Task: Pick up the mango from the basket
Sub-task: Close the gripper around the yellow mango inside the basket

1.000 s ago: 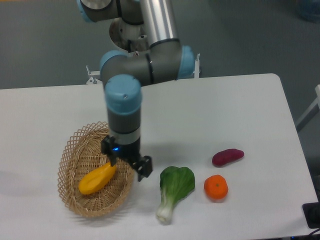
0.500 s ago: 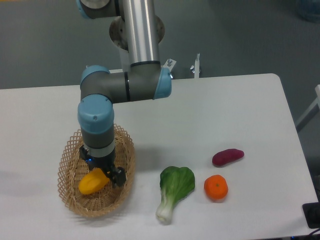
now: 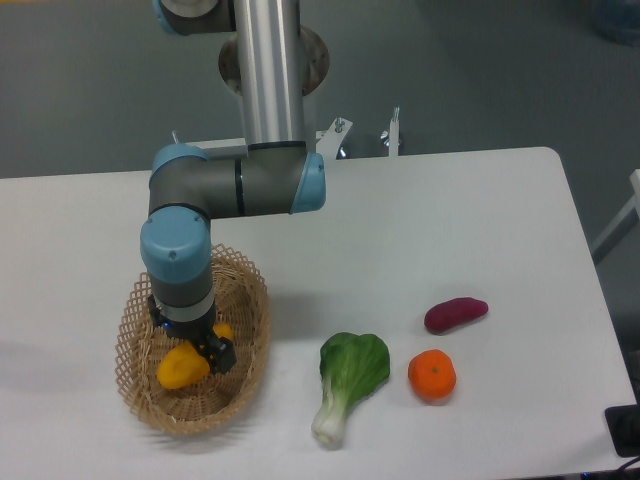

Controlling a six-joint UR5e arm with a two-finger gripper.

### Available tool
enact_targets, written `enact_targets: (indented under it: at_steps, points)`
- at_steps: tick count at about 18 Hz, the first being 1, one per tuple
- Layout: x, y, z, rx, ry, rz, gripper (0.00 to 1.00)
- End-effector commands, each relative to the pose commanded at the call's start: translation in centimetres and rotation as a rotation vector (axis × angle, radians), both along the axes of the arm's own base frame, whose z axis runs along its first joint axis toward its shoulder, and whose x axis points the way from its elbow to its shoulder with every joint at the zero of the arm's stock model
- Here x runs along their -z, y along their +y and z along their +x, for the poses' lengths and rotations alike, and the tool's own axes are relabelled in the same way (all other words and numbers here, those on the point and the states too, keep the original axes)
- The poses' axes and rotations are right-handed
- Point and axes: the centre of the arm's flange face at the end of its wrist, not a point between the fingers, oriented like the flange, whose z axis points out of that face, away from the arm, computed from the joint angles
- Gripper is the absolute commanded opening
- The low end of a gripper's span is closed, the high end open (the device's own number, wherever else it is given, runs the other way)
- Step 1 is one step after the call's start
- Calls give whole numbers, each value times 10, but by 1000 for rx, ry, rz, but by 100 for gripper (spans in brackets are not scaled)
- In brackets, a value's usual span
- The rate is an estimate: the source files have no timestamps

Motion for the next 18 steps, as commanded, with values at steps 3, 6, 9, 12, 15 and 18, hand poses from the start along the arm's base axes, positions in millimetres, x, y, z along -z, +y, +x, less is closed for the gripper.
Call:
enact_targets:
  at_steps: [3,6,9,12,15,18]
  points:
    - [1,2,0,-2,1,-1,88]
    - [-2,1,-1,-2,5,3,57]
    - [-4,1,-1,0,6,5,47]
    - [-6,2,-1,0,8,9,44]
    - [-12,1,-1,0,11,17,41]
    - [-31,0,-3,6,27,46,41]
